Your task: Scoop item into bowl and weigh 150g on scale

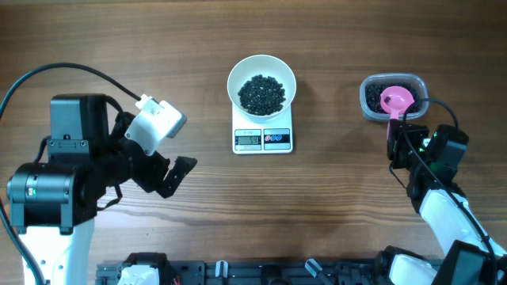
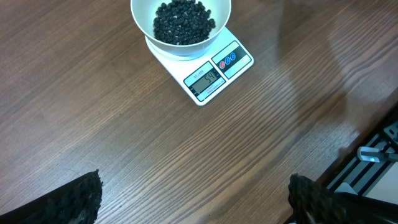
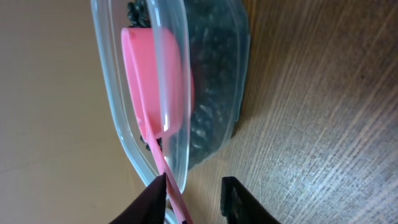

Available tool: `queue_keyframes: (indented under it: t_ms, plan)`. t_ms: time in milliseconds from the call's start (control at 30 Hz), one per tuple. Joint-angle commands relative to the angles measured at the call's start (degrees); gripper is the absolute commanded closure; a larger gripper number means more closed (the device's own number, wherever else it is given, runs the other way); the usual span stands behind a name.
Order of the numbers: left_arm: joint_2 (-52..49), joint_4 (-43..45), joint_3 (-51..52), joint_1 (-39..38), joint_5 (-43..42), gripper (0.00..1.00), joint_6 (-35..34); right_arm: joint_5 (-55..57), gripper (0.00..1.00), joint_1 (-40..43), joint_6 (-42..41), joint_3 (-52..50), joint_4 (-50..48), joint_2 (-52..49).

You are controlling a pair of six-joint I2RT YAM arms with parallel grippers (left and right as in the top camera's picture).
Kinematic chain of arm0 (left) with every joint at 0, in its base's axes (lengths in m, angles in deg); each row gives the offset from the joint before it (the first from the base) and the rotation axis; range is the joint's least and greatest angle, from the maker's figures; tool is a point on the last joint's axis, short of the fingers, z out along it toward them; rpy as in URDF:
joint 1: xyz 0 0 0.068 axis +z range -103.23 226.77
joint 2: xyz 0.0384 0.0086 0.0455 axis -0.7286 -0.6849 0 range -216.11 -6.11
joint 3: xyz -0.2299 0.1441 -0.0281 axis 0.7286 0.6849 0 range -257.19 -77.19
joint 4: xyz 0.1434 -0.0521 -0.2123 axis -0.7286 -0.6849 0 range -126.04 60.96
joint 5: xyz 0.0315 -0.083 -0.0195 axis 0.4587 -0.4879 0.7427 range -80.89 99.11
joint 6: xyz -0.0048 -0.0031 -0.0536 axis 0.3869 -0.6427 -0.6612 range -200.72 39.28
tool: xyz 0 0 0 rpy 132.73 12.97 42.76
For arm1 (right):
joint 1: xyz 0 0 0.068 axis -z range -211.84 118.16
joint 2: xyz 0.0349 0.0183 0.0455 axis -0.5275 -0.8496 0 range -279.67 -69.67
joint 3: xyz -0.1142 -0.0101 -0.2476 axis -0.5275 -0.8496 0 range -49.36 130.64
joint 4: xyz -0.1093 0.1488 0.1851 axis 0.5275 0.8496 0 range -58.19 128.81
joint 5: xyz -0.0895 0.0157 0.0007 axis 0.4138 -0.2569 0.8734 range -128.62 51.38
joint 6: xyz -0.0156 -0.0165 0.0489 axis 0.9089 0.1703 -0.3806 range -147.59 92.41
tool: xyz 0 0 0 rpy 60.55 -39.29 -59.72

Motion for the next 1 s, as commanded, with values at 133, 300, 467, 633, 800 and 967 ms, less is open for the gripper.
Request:
queue_keyframes:
  t_ms: [133,300,467,633,800,967]
  plan:
    - [0.2,0.0,-0.8,0.4,-0.9,0.00,1.1,0.5,0.80,-0.3,-1.7,-0.1,-1.2,-0.5]
    - [0.2,0.0,-0.8,0.4,-0.9,0.00,1.1,-1.8,0.91,-0.3,-1.7,-0.1,-1.1,-0.5]
    - [0.2,0.0,-0.8,0.4,-0.9,0.00,1.1,-3.7,0.96,-0.3,-1.7,-0.1,-1.6,-0.3]
    - [0.2,0.0,-0.8,0.4,-0.9,0.00,1.1,-5.4,0.96,-0.3,-1.7,-0.1,-4.3,-0.3]
    - [0.2,0.0,-0.8,0.4,-0.9,0.00,1.1,-6.0,0.96,-0.3,-1.7,-0.1,-5.5,0.6]
    - [0.2,0.0,-0.8,0.4,-0.9,0.00,1.1,-5.7,0.95,-0.3,-1.6,-0.1,-4.6,2.9]
